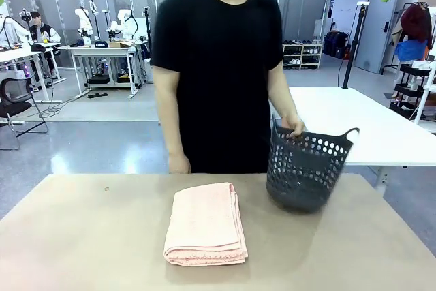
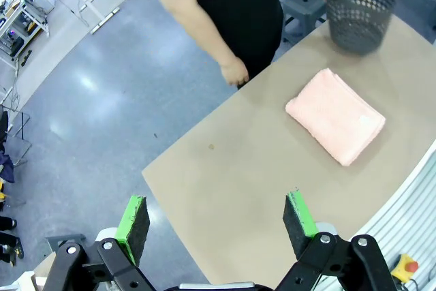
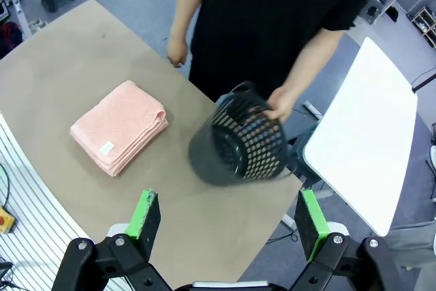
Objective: Fold the towel.
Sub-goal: Pick up the 100 cm Hotel Towel and place it on the left side of the table.
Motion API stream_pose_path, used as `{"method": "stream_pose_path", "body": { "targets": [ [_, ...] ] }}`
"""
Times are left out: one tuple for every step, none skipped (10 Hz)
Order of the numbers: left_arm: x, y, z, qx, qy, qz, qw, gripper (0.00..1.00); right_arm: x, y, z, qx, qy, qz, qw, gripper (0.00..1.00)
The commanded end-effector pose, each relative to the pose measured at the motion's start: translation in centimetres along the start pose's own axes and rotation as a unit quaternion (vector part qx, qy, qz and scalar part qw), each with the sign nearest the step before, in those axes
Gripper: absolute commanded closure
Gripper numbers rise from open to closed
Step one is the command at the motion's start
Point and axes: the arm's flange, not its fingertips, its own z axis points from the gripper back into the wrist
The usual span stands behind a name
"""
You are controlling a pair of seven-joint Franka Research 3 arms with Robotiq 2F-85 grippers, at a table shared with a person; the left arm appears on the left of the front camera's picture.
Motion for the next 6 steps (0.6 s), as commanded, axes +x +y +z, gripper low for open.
{"method": "stream_pose_path", "body": {
  "targets": [
    [-0.10,0.02,0.19,0.004,0.000,0.002,1.000,0.00,-0.09,-0.02,0.05,-0.002,0.000,-0.006,1.000,0.00],
    [-0.10,0.02,0.19,0.004,0.000,0.002,1.000,0.00,-0.09,-0.02,0.05,-0.002,0.000,-0.006,1.000,0.00],
    [-0.10,0.02,0.19,0.004,0.000,0.002,1.000,0.00,-0.09,-0.02,0.05,-0.002,0.000,-0.006,1.000,0.00],
    [-0.10,0.02,0.19,0.004,0.000,0.002,1.000,0.00,-0.09,-0.02,0.05,-0.002,0.000,-0.006,1.000,0.00],
    [-0.10,0.02,0.19,0.004,0.000,0.002,1.000,0.00,-0.09,-0.02,0.05,-0.002,0.000,-0.006,1.000,0.00],
    [0.00,0.00,0.00,0.000,0.000,0.000,1.000,0.00,-0.09,-0.02,0.05,-0.002,0.000,-0.006,1.000,0.00]
  ]
}}
